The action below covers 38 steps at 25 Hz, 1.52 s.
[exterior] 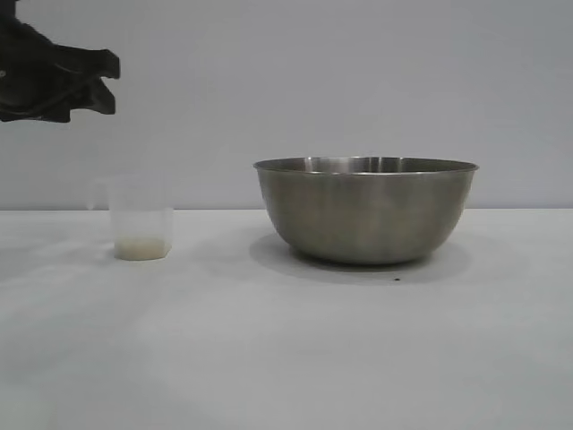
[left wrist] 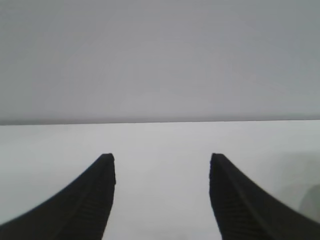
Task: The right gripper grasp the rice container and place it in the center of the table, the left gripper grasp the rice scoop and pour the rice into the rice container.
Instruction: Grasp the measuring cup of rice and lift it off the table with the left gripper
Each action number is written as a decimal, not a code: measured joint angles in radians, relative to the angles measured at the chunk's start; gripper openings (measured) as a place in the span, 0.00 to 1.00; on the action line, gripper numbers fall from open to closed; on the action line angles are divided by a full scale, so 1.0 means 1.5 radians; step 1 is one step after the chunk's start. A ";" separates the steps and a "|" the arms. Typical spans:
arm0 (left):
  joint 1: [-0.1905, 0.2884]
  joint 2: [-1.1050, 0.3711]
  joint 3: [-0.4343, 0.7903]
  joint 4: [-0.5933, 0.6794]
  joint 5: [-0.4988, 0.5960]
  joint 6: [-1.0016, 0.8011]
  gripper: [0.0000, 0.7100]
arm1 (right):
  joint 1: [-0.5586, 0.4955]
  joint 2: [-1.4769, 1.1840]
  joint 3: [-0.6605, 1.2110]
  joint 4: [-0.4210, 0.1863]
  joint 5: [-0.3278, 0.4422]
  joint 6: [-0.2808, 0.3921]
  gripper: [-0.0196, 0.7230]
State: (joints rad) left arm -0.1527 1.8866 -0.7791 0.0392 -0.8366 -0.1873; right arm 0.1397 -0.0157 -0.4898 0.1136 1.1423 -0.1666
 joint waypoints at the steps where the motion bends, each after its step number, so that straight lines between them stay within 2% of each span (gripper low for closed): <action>1: 0.000 -0.002 0.015 -0.005 -0.009 0.005 0.57 | 0.000 0.000 0.000 0.000 0.000 0.000 0.74; 6: 0.000 -0.008 0.081 -0.013 -0.073 0.025 0.57 | 0.000 0.000 0.000 0.000 0.000 0.000 0.74; 10: 0.000 -0.008 0.117 0.013 -0.095 0.081 0.57 | 0.000 0.000 0.000 0.000 0.000 0.000 0.74; 15: 0.000 0.000 0.120 0.058 -0.097 0.097 0.57 | 0.000 0.000 0.000 0.000 0.000 0.000 0.74; 25: 0.000 0.037 0.160 0.062 -0.134 0.097 0.57 | 0.000 0.000 0.000 0.000 0.000 0.000 0.74; 33: 0.000 0.100 0.165 0.058 -0.195 0.097 0.57 | 0.000 0.000 0.000 0.000 0.000 0.000 0.74; 38: 0.000 0.129 0.165 0.058 -0.200 0.097 0.57 | 0.000 0.000 0.000 0.000 0.000 0.000 0.74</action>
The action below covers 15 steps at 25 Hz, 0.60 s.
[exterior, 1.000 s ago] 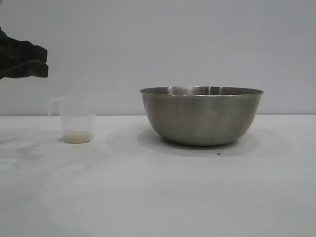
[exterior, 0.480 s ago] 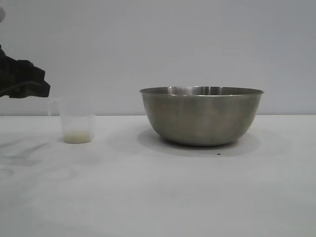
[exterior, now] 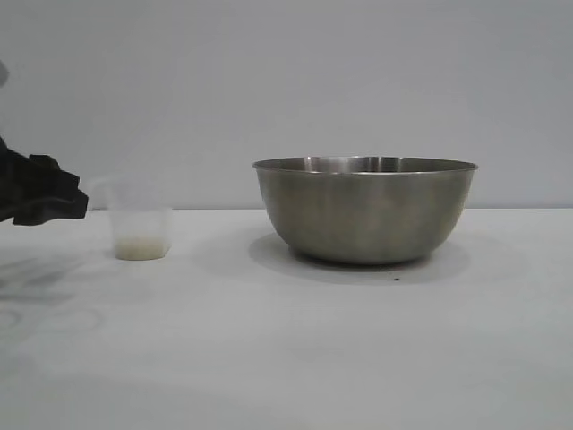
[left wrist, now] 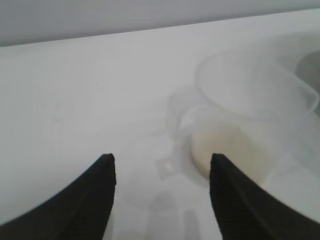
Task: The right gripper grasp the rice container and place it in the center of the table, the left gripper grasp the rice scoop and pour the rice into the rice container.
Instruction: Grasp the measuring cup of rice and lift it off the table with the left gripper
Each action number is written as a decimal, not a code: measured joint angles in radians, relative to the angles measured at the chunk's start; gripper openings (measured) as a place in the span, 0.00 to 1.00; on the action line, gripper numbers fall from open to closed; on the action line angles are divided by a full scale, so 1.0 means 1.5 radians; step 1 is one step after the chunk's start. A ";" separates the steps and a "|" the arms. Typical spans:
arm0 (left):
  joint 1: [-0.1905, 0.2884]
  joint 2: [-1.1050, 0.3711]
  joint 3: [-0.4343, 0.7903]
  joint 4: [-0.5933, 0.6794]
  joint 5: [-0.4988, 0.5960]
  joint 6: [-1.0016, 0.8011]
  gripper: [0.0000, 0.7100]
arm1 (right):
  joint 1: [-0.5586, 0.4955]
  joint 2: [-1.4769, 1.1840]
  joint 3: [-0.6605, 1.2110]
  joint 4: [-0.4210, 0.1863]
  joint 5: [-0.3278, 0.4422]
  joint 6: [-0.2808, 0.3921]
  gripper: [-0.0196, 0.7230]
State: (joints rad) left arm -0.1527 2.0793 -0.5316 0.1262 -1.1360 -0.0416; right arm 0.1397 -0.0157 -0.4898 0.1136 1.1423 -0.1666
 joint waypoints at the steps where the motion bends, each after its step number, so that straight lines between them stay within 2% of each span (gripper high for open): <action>1: 0.000 0.005 0.000 0.000 0.000 0.000 0.57 | 0.000 0.000 0.000 0.000 0.000 0.000 0.74; 11: 0.000 0.036 -0.007 -0.018 0.000 0.010 0.57 | 0.000 0.000 0.000 0.000 0.000 0.000 0.74; 12: 0.000 0.036 -0.011 -0.019 0.000 0.010 0.49 | 0.000 0.000 0.000 0.000 0.000 0.000 0.74; 14: 0.000 0.036 -0.020 -0.019 0.000 0.010 0.49 | 0.000 0.000 0.000 0.000 0.000 0.000 0.74; 15: 0.000 0.036 -0.023 -0.019 0.000 0.010 0.42 | 0.000 0.000 0.000 0.000 0.000 0.000 0.74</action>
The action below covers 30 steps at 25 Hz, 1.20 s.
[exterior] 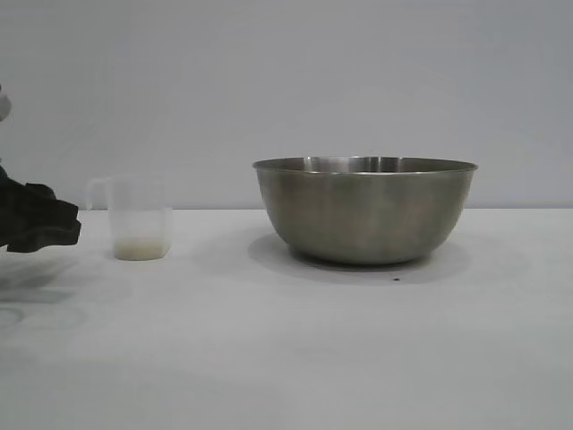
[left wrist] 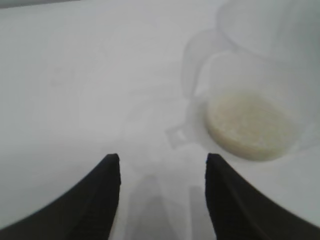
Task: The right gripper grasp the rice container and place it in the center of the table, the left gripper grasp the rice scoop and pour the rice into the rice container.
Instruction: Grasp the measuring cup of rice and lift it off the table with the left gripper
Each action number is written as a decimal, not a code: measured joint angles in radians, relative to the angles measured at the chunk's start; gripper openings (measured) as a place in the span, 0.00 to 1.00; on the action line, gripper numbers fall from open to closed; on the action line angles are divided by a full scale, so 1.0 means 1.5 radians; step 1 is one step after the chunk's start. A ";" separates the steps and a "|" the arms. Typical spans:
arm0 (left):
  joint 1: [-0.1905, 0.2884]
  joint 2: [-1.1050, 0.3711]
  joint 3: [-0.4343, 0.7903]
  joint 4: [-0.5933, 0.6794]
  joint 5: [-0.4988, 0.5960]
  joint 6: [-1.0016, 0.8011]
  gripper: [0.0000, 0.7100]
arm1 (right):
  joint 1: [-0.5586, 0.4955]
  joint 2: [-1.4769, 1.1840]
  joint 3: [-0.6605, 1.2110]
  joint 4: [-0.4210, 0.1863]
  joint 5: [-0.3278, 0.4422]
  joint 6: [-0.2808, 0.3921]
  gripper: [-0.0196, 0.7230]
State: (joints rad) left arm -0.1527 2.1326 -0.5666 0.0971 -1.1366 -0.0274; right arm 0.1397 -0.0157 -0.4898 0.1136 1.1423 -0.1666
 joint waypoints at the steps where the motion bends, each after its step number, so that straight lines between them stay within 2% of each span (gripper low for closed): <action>1: 0.000 0.000 -0.002 0.000 0.000 0.001 0.42 | 0.000 0.000 0.000 0.000 0.000 0.001 0.74; 20: 0.000 0.001 -0.063 0.018 0.000 0.000 0.42 | 0.000 0.000 0.000 -0.004 0.005 -0.002 0.74; 21: 0.000 0.003 -0.066 0.018 0.000 0.000 0.42 | 0.000 0.000 0.000 -0.004 0.005 -0.002 0.67; 26: 0.000 0.021 -0.094 0.023 0.001 0.000 0.42 | 0.000 0.000 0.000 -0.005 0.007 -0.002 0.46; 30: 0.000 0.031 -0.120 0.028 0.008 0.000 0.42 | 0.000 0.000 0.000 -0.005 0.007 -0.002 0.23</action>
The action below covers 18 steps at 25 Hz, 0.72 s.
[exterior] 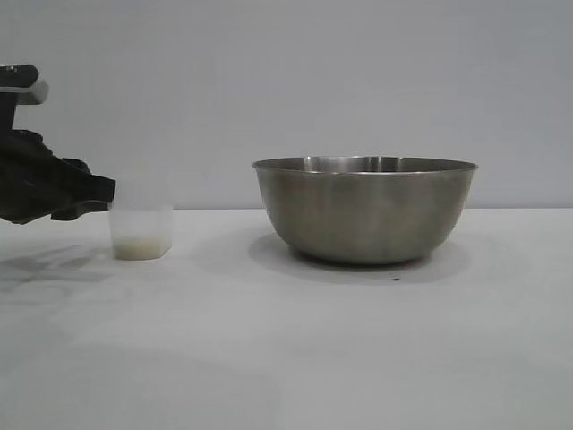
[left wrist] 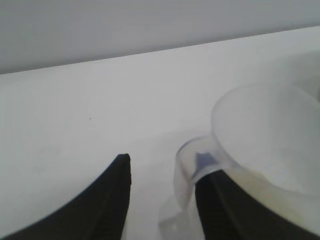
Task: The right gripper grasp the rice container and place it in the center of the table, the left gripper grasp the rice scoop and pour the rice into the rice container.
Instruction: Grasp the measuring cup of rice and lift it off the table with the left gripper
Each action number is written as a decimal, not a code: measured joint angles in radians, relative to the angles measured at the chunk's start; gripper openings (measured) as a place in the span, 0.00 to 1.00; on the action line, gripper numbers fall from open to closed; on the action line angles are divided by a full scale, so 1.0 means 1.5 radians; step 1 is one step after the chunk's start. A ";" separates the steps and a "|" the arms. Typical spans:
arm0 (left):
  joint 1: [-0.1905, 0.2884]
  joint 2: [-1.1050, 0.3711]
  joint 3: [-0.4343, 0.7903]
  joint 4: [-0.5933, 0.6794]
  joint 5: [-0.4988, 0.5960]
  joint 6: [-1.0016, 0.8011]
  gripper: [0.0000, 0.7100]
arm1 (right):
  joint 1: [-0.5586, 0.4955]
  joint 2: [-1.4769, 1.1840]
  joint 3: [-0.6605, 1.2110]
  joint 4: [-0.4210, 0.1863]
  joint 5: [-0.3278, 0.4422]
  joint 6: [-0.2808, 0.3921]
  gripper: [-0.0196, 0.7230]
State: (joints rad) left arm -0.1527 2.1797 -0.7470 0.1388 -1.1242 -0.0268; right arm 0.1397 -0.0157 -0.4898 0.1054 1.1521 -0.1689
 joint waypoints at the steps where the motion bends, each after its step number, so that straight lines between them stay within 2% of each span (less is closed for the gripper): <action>1: 0.000 0.001 -0.007 0.001 0.004 0.000 0.42 | 0.000 0.000 0.000 0.000 0.000 0.000 0.17; 2: 0.000 0.001 -0.012 0.002 0.011 0.000 0.42 | 0.000 0.000 0.000 0.000 0.000 0.000 0.13; 5: 0.000 0.001 -0.030 0.004 0.017 0.000 0.42 | 0.000 0.000 0.000 0.000 0.000 0.000 0.14; 6: 0.000 0.001 -0.033 0.006 0.019 0.000 0.34 | 0.000 0.000 0.000 0.000 0.000 0.000 0.08; 9: 0.000 0.001 -0.041 0.010 0.027 0.000 0.13 | 0.000 0.000 0.000 0.000 0.000 0.000 0.10; 12: 0.000 0.003 -0.043 0.038 0.029 0.000 0.00 | 0.000 0.000 0.000 0.000 0.000 0.000 0.10; 18: 0.000 0.002 -0.043 0.061 0.028 0.001 0.00 | 0.000 0.000 0.000 0.000 0.000 0.000 0.10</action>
State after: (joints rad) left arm -0.1527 2.1831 -0.8116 0.2300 -1.0824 -0.0249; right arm 0.1397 -0.0157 -0.4898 0.1054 1.1521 -0.1689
